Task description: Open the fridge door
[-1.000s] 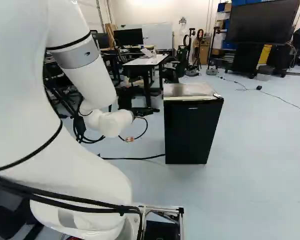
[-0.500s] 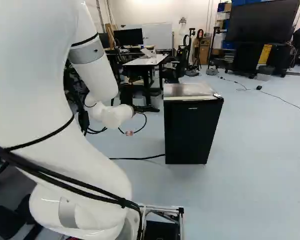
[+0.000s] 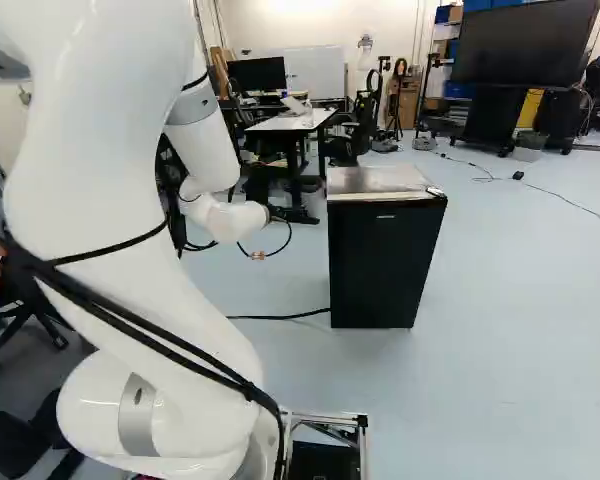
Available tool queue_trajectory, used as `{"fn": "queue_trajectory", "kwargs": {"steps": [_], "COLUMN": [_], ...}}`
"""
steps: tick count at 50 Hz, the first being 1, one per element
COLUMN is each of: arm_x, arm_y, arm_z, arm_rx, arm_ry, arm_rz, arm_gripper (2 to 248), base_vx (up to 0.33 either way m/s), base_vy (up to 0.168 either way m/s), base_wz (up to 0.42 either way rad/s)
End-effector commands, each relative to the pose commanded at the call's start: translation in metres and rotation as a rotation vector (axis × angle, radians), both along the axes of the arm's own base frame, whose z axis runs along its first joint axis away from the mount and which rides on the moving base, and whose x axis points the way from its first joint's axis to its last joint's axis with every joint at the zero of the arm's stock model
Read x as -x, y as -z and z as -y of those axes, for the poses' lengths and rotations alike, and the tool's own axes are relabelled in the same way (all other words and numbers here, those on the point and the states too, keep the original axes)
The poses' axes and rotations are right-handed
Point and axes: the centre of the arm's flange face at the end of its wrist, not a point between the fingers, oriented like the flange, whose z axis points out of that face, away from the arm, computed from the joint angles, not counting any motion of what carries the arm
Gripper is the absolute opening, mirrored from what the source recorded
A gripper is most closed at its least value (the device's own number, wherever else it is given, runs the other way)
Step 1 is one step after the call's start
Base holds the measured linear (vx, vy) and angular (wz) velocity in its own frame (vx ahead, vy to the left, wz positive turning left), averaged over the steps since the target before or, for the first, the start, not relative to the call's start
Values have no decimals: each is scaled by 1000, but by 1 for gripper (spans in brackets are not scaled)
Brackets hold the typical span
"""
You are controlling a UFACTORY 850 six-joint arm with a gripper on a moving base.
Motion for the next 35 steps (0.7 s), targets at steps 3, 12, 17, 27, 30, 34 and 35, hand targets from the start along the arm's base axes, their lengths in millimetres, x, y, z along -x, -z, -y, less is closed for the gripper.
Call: {"fn": "queue_trajectory", "kwargs": {"steps": [3,12,17,27,30,34,35], "arm_x": [-6,-25,-36,-56,-62,-68,-69], "arm_y": [3,15,21,34,38,41,41], "arm_z": [-1,-1,0,2,3,4,4], "arm_rx": [-4,-18,-25,-38,-42,-46,-48], "arm_ry": [12,53,77,129,146,168,173], "arm_rz": [-5,-19,-26,-30,-29,-24,-22], "arm_gripper": [247,247,247,247,247,247,247], "base_vx": [0,0,0,0,0,0,0], "base_vy": [0,0,0,0,0,0,0], "base_wz": [0,0,0,0,0,0,0]}}
